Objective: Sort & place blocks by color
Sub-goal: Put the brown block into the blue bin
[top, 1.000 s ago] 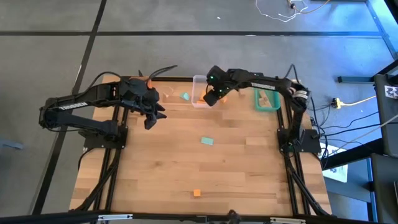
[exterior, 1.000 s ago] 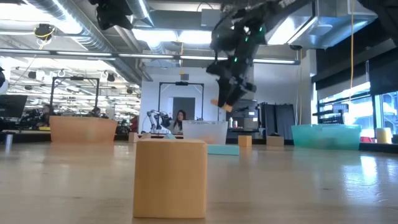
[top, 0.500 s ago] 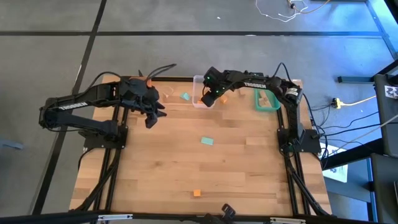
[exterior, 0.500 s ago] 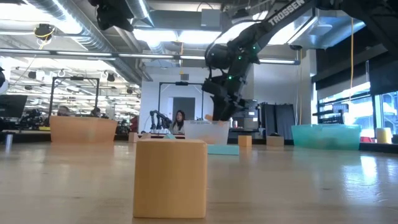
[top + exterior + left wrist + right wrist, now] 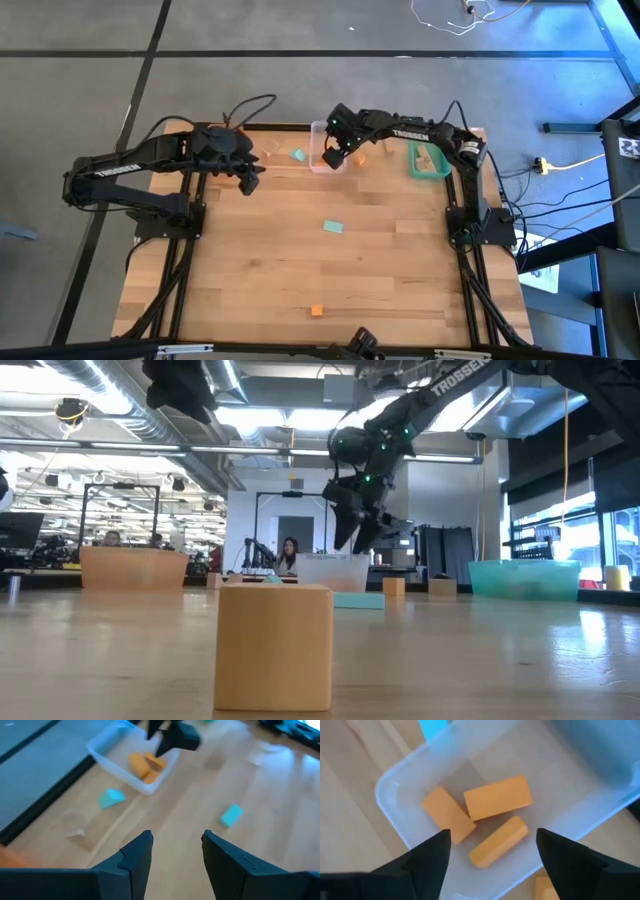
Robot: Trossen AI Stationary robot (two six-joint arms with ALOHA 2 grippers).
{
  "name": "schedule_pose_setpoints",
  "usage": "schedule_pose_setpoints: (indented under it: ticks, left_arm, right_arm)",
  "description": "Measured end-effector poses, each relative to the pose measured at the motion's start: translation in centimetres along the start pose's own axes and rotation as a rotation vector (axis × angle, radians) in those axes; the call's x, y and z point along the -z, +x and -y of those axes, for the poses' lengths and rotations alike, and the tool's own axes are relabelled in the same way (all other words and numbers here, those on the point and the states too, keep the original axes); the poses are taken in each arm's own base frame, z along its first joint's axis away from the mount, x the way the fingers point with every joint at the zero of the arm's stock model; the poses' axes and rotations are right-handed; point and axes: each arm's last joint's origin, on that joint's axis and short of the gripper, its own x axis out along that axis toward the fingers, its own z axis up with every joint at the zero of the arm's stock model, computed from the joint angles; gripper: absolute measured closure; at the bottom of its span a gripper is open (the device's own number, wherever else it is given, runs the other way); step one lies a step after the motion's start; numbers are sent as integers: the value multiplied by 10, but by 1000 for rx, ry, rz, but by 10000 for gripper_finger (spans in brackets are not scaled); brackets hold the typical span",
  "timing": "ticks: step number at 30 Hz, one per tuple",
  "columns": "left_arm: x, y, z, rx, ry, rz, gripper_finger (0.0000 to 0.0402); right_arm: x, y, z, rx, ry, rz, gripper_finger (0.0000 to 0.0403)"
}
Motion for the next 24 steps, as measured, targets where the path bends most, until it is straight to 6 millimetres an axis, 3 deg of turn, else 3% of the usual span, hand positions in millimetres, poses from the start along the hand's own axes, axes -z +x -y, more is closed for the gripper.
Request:
schedule_pose_setpoints:
  ticks: [3, 6, 14, 20, 24]
  left_arm:
    - [-2, 2, -3, -78, -63, 24, 239]
    - [-4, 12, -9, -142, -102, 11, 239]
    - [-12, 68, -45, -325, -271, -126, 239]
    - [-6, 115, -73, -404, -310, -283, 239]
    - [1, 142, -89, -438, -274, -385, 239]
  right_arm:
    - [-11, -19, -3, -5, -19, 27, 107]
    - [-25, -52, -11, -17, -71, 82, 106]
    - [-46, -138, -38, -75, -270, 203, 105]
    - [-50, -177, -56, -171, -338, 267, 105]
    - [-50, -193, -64, -219, -359, 288, 105]
